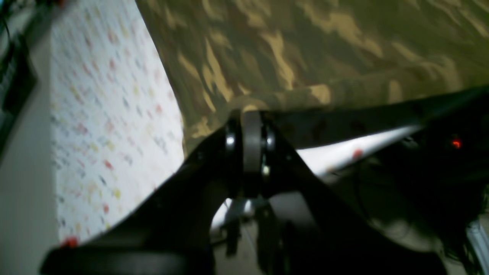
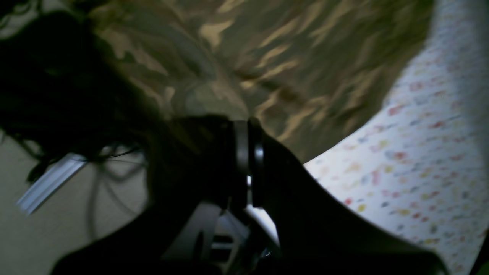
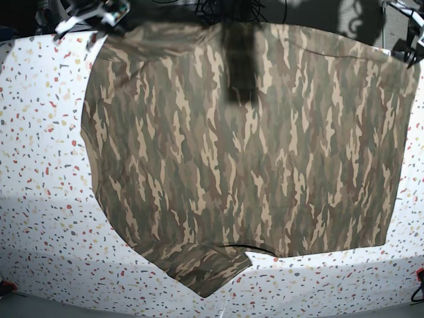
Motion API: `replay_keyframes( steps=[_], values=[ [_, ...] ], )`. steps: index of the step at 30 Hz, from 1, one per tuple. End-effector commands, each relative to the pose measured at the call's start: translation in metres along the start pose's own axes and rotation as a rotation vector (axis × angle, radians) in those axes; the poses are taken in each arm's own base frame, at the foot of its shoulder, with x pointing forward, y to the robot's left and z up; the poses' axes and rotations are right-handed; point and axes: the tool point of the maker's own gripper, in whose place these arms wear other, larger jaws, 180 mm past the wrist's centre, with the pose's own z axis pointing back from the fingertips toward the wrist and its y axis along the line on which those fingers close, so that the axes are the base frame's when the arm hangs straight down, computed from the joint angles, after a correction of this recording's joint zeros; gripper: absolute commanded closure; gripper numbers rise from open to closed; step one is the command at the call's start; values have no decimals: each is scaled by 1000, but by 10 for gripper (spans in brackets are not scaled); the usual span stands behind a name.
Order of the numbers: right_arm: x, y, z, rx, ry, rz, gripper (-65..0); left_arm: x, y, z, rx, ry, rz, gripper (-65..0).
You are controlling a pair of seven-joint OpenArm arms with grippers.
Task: Fold the T-shirt properly
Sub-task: 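Lift and pull the shirt edge toward the robot with both grippers, then reach the right gripper over the shirt and grasp the sleeve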
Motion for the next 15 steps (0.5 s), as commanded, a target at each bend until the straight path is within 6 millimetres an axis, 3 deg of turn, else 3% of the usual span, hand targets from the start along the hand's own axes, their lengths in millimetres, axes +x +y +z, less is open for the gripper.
replay_keyframes(
  steps=[1, 10, 15],
  values=[
    [8, -11, 1, -35, -30, 11, 0, 16, 10, -2, 19, -56, -20, 0],
    [46, -63, -19, -173, -187, -14, 0, 35, 44, -36, 112, -83, -53, 0],
    [55, -86, -29, -233, -213, -18, 0, 53, 64, -52, 164, -122, -66, 0]
  ],
)
